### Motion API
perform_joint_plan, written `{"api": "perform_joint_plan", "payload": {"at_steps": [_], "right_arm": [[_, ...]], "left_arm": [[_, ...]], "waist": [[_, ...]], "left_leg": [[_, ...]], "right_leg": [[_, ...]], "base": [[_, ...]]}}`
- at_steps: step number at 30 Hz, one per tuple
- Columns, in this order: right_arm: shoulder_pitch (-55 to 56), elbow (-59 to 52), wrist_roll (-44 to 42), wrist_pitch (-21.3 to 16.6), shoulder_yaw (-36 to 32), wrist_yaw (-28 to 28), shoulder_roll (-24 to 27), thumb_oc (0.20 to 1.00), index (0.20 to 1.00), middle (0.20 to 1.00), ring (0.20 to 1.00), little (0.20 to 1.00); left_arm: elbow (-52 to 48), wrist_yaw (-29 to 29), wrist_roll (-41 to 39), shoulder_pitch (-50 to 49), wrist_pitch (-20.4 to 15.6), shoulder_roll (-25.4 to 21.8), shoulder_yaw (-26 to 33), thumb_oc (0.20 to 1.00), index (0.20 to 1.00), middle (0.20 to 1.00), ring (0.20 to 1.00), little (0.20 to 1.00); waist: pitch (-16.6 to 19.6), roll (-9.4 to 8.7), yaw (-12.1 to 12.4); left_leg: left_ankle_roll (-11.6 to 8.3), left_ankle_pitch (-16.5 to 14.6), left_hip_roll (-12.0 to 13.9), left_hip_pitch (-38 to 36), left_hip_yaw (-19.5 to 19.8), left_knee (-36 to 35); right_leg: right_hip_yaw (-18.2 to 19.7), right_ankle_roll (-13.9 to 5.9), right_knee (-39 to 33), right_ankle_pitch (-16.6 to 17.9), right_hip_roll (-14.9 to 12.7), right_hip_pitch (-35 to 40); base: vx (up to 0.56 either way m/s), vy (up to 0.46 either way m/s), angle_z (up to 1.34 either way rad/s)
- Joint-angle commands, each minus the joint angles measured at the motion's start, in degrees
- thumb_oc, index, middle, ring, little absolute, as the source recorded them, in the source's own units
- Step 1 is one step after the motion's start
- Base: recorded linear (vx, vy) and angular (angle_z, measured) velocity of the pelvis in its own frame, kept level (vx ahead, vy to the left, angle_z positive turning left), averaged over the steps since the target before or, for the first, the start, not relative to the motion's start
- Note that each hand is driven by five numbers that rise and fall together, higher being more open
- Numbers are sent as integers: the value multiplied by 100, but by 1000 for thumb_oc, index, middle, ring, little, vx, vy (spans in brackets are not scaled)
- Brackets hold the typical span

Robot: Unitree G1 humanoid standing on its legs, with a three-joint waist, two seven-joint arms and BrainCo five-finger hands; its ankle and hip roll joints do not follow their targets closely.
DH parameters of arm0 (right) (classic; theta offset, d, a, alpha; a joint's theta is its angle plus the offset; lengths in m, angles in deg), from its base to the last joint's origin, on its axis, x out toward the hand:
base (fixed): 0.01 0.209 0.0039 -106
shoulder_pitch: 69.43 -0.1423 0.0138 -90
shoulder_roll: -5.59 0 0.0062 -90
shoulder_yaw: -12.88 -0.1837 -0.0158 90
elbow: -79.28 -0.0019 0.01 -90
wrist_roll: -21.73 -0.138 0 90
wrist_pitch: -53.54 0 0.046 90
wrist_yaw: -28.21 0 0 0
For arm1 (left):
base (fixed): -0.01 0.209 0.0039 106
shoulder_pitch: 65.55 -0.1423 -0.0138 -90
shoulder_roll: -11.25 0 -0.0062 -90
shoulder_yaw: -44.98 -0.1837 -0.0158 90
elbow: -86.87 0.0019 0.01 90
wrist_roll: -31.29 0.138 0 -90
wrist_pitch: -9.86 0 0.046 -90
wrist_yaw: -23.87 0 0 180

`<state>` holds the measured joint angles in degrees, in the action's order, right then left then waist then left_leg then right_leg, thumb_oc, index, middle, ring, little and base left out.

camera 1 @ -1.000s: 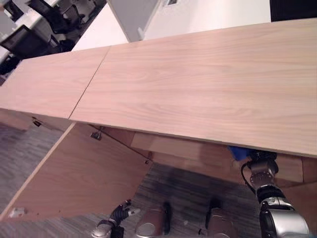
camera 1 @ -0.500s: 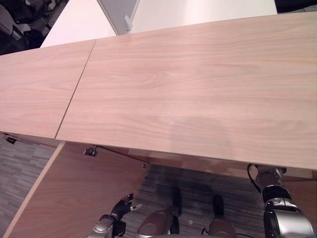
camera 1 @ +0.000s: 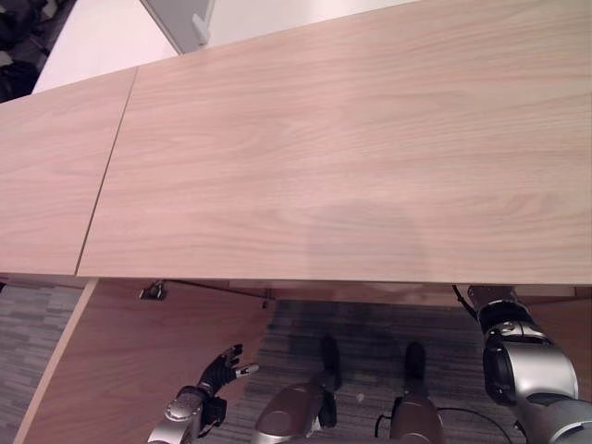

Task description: Put the empty folder in the office cabinet

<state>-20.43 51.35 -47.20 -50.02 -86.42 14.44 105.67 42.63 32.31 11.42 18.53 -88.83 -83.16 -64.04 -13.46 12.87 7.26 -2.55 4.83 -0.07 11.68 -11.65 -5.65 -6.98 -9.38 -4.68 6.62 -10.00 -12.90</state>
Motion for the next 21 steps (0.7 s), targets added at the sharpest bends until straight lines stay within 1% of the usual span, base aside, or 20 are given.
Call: {"api": "perform_joint_plan", "payload": {"at_steps": [1,2,3,6,8,9,11,13,14,18,21], "right_arm": [[-1049,-143,-169,-409,191,97,1042,200,200,200,200,200],[-1106,-135,-177,-429,198,67,1098,200,200,200,200,200],[-1117,-130,-178,-429,205,63,1111,200,200,200,200,200],[-1477,-78,-252,-545,217,-30,1327,200,200,200,200,200],[-1630,-5,-329,-599,210,-76,1466,200,200,200,200,200],[-1655,17,-337,-599,222,-72,1490,200,200,200,200,200],[-1886,148,-419,-643,225,-159,1680,200,200,200,200,200],[-2091,161,-450,-717,308,-227,1699,200,200,200,200,200],[-2110,157,-444,-723,320,-241,1700,200,200,200,200,200],[-2350,144,-452,-808,461,-322,1571,200,200,200,200,200],[-2507,186,-436,-840,506,-398,1584,200,200,200,200,200]], "left_arm": [[-82,108,-125,-29,-89,-288,-410,1000,1000,1000,1000,1000],[-125,115,-91,-52,-102,-316,-450,1000,1000,1000,1000,1000],[-135,113,-88,-50,-99,-310,-454,1000,1000,1000,1000,1000],[-295,120,-132,-41,-112,-385,-556,1000,1000,1000,1000,1000],[-403,165,-181,-46,-131,-424,-619,1000,1000,1000,1000,1000],[-417,168,-188,-38,-126,-422,-628,1000,1000,1000,1000,1000],[-541,235,-171,-108,-149,-485,-757,1000,1000,1000,1000,1000],[-614,221,-158,-115,-160,-522,-860,1000,1000,1000,1000,1000],[-619,217,-159,-107,-155,-513,-857,1000,1000,1000,1000,1000],[-675,163,-215,0,-179,-569,-910,1000,1000,1000,1000,1000],[-702,100,-293,66,-185,-627,-872,1000,1000,1000,1000,1000]], "waist": [[164,56,333],[137,111,352],[139,119,356],[18,353,462],[-2,449,519],[11,456,530],[-40,610,586],[-124,749,662],[-118,748,669],[-310,863,701],[-407,866,703]], "left_leg": [[-554,-161,311,-200,134,275],[-553,-170,299,-166,151,309],[-553,-177,302,-151,153,324],[-547,-254,260,86,212,603],[-552,-263,242,202,229,675],[-552,-267,243,233,233,689],[-541,-268,207,354,222,748],[-527,-286,188,530,204,866],[-527,-299,190,568,198,898],[-475,-422,162,959,157,1293],[-432,-549,172,1289,136,1635]], "right_leg": [[86,-466,912,-588,-277,-157],[96,-450,948,-604,-284,-197],[97,-448,966,-612,-283,-213],[108,-386,1185,-718,-308,-434],[87,-373,1284,-765,-310,-549],[87,-371,1306,-773,-311,-582],[94,-349,1461,-826,-298,-778],[136,-324,1646,-885,-300,-1004],[148,-321,1683,-899,-302,-1050],[203,-245,2106,-1006,-299,-1522],[283,-186,2475,-1125,-321,-1862]], "base": [[-11,-28,4],[-9,-15,8],[-16,-29,8],[-60,-76,7],[-41,-28,13],[-45,-20,13],[-54,-8,5],[-74,-19,3],[-61,-23,1],[-68,-30,-4],[-45,-43,12]]}}
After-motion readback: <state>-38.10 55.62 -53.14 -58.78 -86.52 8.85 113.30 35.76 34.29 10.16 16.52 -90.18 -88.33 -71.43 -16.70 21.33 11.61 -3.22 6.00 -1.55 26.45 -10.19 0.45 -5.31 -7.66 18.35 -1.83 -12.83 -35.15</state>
